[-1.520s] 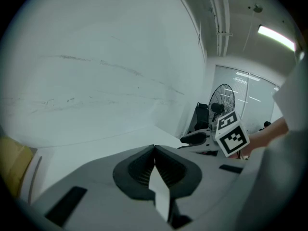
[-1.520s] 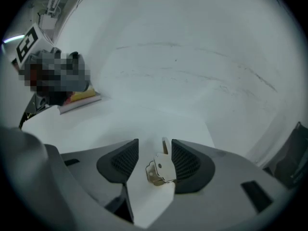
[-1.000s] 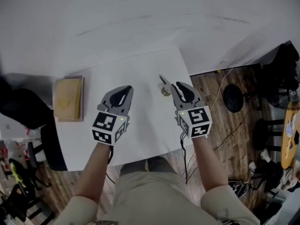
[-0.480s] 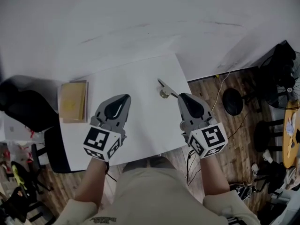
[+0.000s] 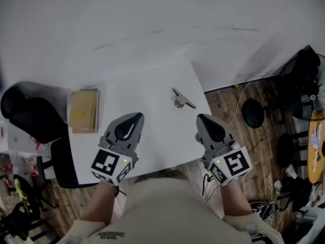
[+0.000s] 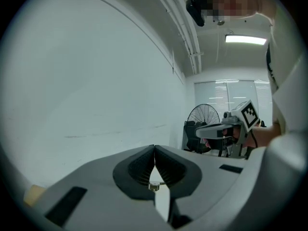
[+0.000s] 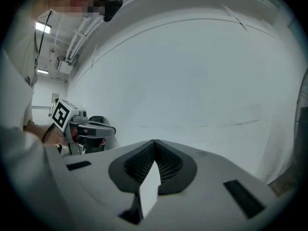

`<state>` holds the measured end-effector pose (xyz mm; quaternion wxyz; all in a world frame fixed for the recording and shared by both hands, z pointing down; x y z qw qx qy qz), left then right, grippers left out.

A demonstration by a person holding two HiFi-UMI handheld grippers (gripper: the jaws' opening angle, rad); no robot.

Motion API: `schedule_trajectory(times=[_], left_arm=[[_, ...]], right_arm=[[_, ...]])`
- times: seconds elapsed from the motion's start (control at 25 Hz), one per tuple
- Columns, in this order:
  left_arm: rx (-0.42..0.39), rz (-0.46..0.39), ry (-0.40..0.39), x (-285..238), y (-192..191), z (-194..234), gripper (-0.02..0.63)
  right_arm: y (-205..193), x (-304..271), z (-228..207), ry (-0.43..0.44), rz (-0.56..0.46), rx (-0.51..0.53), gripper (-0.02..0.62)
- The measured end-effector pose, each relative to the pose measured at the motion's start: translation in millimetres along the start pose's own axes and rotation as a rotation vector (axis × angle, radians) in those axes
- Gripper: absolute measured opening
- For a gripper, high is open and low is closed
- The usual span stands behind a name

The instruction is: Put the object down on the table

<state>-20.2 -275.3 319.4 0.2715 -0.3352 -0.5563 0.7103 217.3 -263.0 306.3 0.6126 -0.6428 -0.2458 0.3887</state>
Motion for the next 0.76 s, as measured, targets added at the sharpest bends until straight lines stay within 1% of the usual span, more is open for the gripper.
schedule_trajectory(times=[0.16, 0.32, 0.52, 0.76], left_arm=[[0.001, 0.018, -0.007, 3.3, -4.2, -6.8, 0.021], [0.014, 0.012, -0.007, 6.7, -1.4, -5.1, 0.021], [-0.004, 0.011, 0.007, 11.6, 0.3, 1.1, 0.021], [-0.056, 0.018, 0.011, 14.1, 4.1, 4.5, 0.021]], right_arm=[[-1.4, 3.8, 8.8, 0.024, 0.018, 0.001, 0.021], [-4.6, 2.5, 11.4, 0.030, 0.033, -0.002, 0.021], [-5.0, -1.5, 14.5, 0.031, 0.036, 0.002, 0.021], [-3.1, -7.4, 23.6, 0.031, 0.019, -0.015, 0.021]])
Point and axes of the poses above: the fingertips, and each gripper's own axes: x backward along the fingers, z to its left, y out of its top, the point moved 7 cm from there along x, backward along the fingers, and after that the axes turned 5 degrees about x, right-handed, at the moved point
